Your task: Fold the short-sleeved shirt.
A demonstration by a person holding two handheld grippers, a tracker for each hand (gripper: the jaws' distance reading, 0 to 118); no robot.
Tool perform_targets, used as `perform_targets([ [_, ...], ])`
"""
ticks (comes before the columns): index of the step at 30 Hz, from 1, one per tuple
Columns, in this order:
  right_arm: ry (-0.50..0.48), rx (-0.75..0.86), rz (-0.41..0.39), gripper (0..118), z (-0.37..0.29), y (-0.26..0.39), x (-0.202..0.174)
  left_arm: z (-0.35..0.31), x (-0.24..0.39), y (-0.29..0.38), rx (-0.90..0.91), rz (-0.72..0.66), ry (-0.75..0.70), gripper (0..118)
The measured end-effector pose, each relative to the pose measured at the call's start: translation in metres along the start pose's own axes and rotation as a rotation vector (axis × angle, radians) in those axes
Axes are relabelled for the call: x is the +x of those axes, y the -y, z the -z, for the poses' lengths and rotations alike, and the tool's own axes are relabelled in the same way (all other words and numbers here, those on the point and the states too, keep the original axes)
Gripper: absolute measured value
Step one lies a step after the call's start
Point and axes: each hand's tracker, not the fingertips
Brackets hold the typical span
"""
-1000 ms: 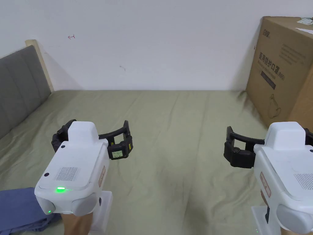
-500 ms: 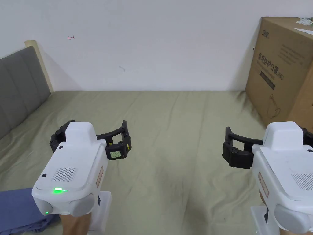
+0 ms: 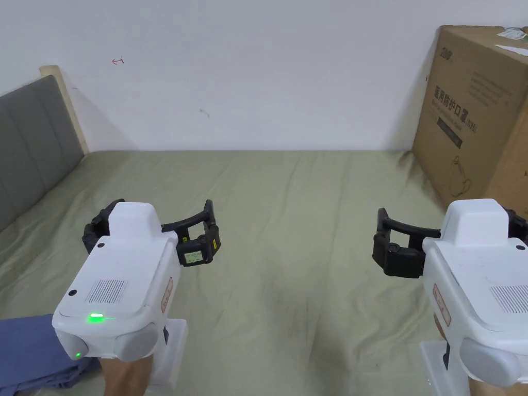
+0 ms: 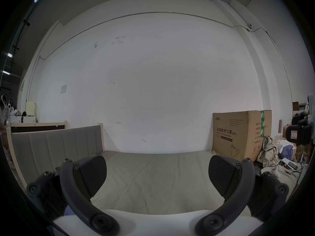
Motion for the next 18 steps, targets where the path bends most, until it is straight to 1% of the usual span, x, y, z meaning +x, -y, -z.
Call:
perform_targets([
  [18, 0.002, -0.009, 0.006, 118, -0.0001, -0.0001, 0.0007, -0.0013, -0.0028, -0.0005, 0.003, -0.001, 0.01, 118],
])
